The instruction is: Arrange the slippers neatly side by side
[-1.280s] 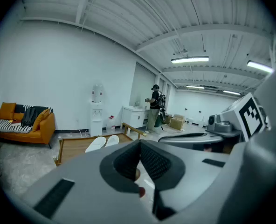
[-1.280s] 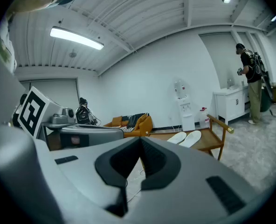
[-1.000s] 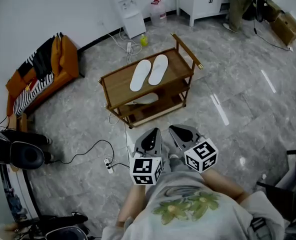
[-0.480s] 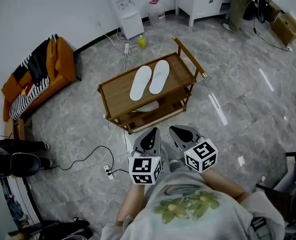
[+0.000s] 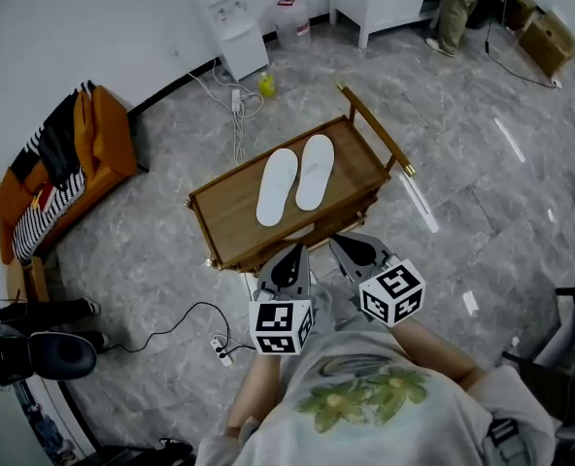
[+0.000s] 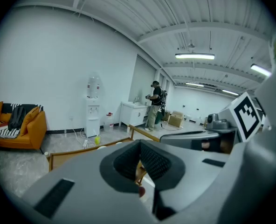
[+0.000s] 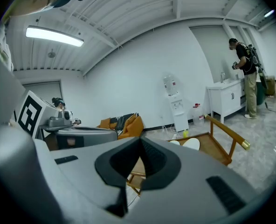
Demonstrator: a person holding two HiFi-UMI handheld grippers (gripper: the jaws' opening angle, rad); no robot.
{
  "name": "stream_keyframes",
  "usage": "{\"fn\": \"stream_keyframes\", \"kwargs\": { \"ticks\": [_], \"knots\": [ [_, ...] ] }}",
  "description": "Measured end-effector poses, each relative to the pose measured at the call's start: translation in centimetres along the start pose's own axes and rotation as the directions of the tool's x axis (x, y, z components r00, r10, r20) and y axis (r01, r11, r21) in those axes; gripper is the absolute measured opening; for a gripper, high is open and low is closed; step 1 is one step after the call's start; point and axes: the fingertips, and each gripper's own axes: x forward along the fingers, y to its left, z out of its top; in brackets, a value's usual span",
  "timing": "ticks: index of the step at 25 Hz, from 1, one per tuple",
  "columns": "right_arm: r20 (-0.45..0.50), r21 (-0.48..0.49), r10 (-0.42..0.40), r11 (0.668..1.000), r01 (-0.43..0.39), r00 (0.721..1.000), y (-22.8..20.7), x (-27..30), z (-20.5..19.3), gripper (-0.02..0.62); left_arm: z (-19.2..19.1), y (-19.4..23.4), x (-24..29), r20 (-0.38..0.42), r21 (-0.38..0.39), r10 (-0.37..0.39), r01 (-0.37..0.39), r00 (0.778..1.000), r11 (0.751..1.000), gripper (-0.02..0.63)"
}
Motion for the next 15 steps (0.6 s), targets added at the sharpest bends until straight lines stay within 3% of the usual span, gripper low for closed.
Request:
{"fn": "stream_keyframes", "kwargs": {
  "ticks": [15],
  "knots": [
    [-0.036,0.027,-0.092,0.995,0.093,0.995,-4.1,10.4,2.1,0.006,3.0,9.2,6.4,-0.034,0.009,-0.049,0.049,0.998,0.999,0.015]
  ]
}}
